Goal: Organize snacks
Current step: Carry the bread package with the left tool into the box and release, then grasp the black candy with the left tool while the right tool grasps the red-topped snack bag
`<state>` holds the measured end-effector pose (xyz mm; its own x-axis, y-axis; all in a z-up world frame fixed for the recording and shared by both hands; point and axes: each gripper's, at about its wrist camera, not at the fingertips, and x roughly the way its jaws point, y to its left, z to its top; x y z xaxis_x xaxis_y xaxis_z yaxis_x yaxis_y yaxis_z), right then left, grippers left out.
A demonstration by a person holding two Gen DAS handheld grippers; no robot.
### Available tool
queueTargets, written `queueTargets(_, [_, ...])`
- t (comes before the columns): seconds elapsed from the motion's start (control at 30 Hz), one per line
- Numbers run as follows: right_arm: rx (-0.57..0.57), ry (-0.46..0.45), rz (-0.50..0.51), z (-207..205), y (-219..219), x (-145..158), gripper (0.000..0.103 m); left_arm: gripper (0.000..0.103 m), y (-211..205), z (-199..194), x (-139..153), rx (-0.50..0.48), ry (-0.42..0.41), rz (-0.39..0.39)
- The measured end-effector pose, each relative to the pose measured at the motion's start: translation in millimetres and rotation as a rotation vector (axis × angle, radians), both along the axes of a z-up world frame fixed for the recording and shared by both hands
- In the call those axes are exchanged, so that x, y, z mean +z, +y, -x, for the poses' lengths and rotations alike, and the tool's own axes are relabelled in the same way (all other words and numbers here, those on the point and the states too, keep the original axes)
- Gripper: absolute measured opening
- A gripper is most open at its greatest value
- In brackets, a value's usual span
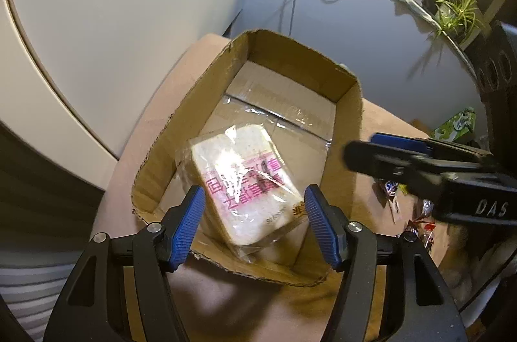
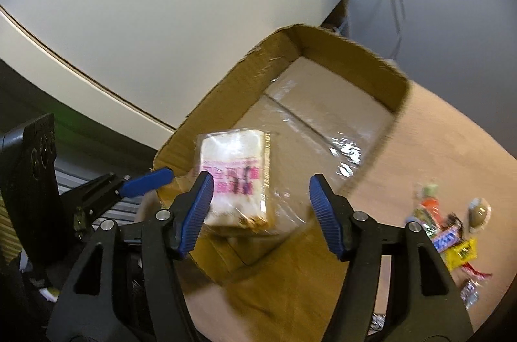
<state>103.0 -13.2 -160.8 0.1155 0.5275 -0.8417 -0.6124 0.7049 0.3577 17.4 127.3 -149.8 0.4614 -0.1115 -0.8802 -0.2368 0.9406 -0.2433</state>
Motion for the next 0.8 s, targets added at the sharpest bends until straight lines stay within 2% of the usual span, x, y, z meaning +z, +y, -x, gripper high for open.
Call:
queueTargets(0.23, [-0.146,-0.041,-0.040,-3,-77,15,0.067,0.064,-24,3,11,-0.056,-0.030,0.011])
queueTargets(0.4, [-0.238,-0.061,-0.002,2,-140,18,0.067,0.064,-50,0,15,-0.130,-0.038,0.016])
queueTargets(0.57, [-0.308,-0.051,0.087,10,-196,4,0.067,0.064,-83,-5,13,-0.225,-0.034,0.019])
queueTargets(0.73, [-0.380,0.000,0.164,10,-239,-18,0.067,0.063,-124,-7,0,-0.364,-0.014,0.009])
queueTargets(0.8, [-0.395,0.012,0.173,11,-248,-24,0.067,0.058,-140,-7,-8,-0.422,0.001,0.002])
